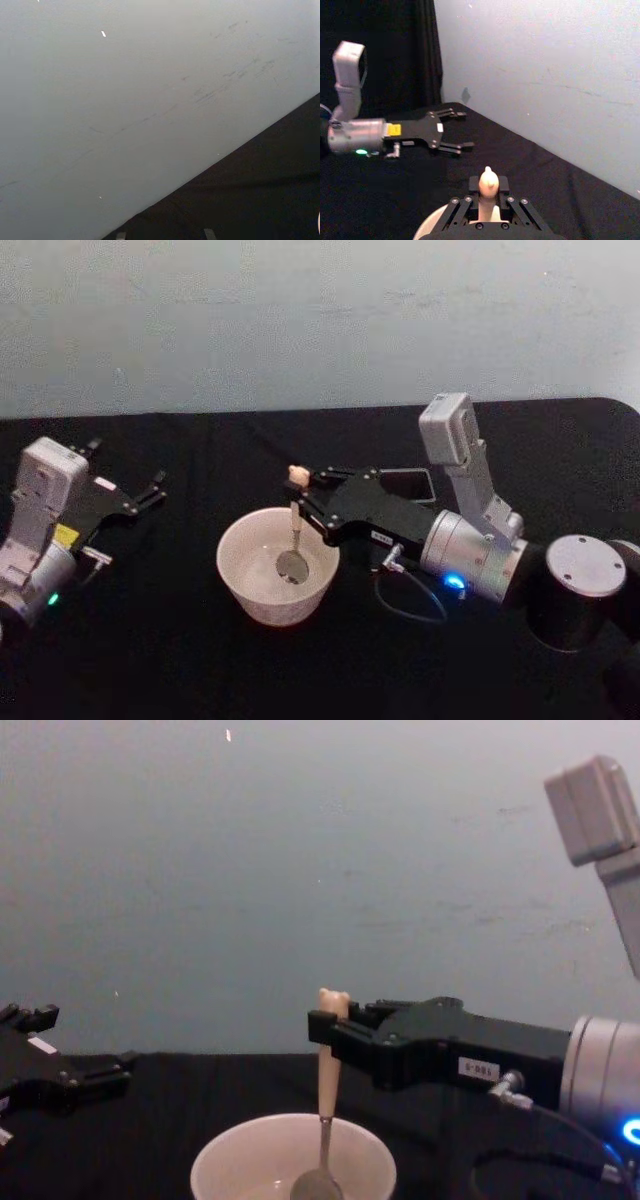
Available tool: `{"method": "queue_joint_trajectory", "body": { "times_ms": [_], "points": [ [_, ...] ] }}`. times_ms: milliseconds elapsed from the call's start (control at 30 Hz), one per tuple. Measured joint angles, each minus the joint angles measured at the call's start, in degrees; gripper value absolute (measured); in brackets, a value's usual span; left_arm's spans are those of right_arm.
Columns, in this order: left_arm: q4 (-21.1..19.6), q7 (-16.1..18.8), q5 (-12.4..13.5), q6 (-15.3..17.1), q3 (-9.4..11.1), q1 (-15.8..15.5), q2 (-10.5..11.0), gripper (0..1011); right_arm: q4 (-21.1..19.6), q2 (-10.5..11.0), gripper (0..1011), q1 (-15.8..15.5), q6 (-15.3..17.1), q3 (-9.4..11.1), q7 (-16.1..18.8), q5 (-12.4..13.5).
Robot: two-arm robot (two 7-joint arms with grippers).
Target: Pick up the stirring spoon with one hand, stir inside the cup, then place it back in its original position.
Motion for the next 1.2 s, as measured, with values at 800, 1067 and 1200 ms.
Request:
{"method": "queue_joint_trajectory", "body": {
  "times_ms": [800, 1067, 1200],
  "points": [
    [0.0, 0.0, 0.0, 0.0, 0.0, 0.0, 0.0, 1001, -0.2, 0.0, 214, 0.7, 2.3, 1.2, -0.8, 4.8],
    [0.0, 0.0, 0.0, 0.0, 0.0, 0.0, 0.0, 1001, -0.4, 0.6, 214, 1.1, 3.1, 2.3, -0.9, 7.2],
    [0.0, 0.0, 0.0, 0.0, 0.0, 0.0, 0.0, 1001, -0.8, 0.7, 214, 1.2, 3.2, 3.1, -1.2, 8.7]
  ]
}}
